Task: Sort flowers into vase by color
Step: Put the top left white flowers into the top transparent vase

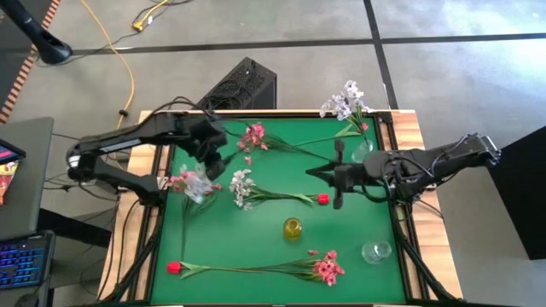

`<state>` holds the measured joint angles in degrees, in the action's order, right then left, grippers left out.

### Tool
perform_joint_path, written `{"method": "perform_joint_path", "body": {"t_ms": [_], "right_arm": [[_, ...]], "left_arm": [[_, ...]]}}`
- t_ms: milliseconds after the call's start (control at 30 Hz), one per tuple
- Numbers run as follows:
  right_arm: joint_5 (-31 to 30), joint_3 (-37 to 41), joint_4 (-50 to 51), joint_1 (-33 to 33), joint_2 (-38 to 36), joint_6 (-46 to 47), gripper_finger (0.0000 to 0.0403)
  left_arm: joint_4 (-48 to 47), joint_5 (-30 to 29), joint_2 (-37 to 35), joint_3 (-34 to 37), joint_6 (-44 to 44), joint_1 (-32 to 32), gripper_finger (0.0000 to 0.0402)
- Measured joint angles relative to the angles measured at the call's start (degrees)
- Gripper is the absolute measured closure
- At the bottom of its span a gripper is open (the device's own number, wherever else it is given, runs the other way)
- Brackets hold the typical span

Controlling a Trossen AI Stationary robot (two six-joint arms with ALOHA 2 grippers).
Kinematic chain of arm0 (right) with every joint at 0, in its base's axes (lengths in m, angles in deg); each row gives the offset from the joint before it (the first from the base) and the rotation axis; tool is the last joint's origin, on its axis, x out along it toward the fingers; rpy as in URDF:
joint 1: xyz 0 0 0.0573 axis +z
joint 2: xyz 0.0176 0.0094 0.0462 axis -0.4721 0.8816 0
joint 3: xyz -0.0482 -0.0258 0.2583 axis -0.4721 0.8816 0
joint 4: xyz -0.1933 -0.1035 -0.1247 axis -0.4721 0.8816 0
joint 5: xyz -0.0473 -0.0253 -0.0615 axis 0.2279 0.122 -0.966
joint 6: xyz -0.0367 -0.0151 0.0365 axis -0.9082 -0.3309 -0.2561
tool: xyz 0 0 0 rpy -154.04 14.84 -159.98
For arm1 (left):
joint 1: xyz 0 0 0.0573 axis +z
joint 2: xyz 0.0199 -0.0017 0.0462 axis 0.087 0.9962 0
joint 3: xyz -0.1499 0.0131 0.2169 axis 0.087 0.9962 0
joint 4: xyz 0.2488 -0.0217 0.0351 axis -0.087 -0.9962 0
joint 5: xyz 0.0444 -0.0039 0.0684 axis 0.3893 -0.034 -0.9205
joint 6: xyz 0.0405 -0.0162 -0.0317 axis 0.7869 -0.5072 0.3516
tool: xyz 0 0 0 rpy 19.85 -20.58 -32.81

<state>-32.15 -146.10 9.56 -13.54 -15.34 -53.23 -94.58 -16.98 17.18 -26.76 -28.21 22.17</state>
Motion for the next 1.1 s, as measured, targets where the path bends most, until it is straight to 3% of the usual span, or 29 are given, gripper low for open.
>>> {"method": "perform_joint_path", "body": {"t_ms": [133,233,467,600,767,1100], "right_arm": [[-1.36,-0.35,-6.86,-1.75,3.72,-13.96,0.0365],[-1.54,-3.27,-8.35,-3.69,7.84,-20.81,0.0343],[-1.84,-12.22,-7.95,-6.22,18.73,-38.12,0.0255],[-7.22,-16.52,-8.23,-5.92,23.79,-48.63,0.0203],[-11.69,-19.35,-9.99,-5.46,27.88,-56.43,0.0170],[-11.67,-20.24,-11.13,-7.76,32.21,-59.27,0.0173]], "left_arm": [[4.29,2.88,-2.41,0.00,-15.01,-0.87,0.0398],[6.80,8.30,-3.15,0.00,-20.82,-1.46,0.0392],[17.06,14.39,-3.11,0.00,-32.86,-4.50,0.0388],[18.85,14.93,-3.05,0.00,-39.28,-5.08,0.0387],[18.93,15.97,-3.03,0.00,-42.91,-5.13,0.0387],[19.85,20.50,-3.01,0.00,-41.08,-5.25,0.0387]]}}
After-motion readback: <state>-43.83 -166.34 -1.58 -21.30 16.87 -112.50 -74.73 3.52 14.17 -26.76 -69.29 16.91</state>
